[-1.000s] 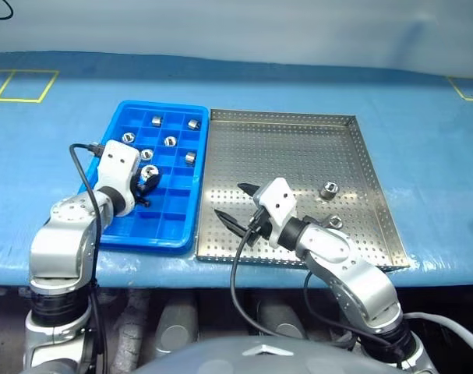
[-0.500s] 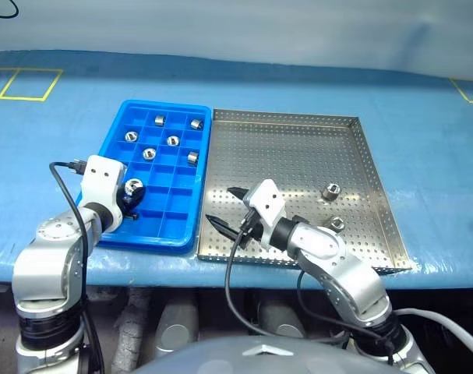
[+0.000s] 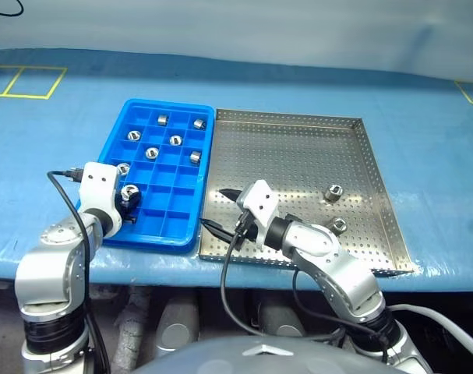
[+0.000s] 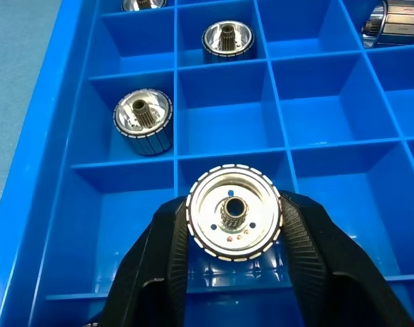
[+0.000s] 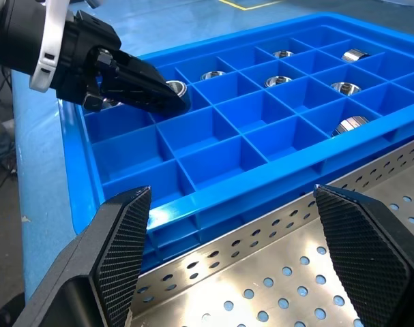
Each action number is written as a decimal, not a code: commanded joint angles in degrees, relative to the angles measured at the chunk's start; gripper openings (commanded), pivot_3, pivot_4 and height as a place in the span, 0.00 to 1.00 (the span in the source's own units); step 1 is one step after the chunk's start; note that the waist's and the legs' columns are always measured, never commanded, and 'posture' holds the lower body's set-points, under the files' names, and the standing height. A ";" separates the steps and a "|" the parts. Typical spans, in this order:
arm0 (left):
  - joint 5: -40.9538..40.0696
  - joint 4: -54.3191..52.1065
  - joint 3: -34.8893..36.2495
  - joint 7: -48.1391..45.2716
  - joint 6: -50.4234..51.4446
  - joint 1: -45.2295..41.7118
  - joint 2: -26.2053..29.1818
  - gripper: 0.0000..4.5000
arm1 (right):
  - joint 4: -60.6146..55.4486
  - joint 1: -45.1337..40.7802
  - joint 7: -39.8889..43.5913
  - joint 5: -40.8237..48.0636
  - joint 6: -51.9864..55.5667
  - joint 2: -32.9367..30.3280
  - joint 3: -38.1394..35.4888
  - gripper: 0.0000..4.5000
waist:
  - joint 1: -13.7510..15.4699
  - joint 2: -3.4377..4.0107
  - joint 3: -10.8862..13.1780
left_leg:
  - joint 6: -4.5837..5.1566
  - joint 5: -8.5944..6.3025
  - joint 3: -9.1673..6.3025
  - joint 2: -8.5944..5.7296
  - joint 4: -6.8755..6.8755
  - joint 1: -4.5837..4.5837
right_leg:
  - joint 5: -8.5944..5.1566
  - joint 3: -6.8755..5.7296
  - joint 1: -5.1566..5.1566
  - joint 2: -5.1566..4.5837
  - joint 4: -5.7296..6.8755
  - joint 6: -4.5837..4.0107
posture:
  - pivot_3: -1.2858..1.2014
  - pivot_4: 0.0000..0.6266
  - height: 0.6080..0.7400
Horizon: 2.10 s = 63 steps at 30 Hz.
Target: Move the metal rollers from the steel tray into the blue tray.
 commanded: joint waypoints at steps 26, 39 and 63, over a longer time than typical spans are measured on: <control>-11.24 17.02 -26.27 -28.62 -30.67 -20.82 1.02 1.00 | -17.00 20.04 -3.07 2.06 0.94 -9.91 -18.21 0.90 | -1.56 0.01 0.00 | 0.00 0.00 0.05 -0.04 -0.01 -0.04 | -0.02 0.02 0.02 -0.01 -0.10 -0.01 | 0.49 0.24 1.00; -7.24 33.82 -37.07 -38.88 -41.11 -29.86 -2.88 1.00 | -19.41 30.03 -11.17 -0.30 3.08 -6.65 -19.94 0.90 | -7.57 0.08 -0.04 | 0.02 -0.01 0.21 -0.01 0.03 0.00 | -0.01 0.26 -0.03 0.06 -0.03 0.04 | 0.42 0.24 1.00; -7.19 23.36 -35.52 -38.94 -39.17 -22.96 4.10 1.00 | -14.84 9.86 -15.27 10.80 40.84 2.11 -24.65 0.90 | -7.23 0.11 -0.04 | 0.05 -0.01 0.23 -0.02 -0.03 -0.01 | 0.01 0.32 -0.09 0.06 -0.01 0.07 | 0.47 0.24 1.00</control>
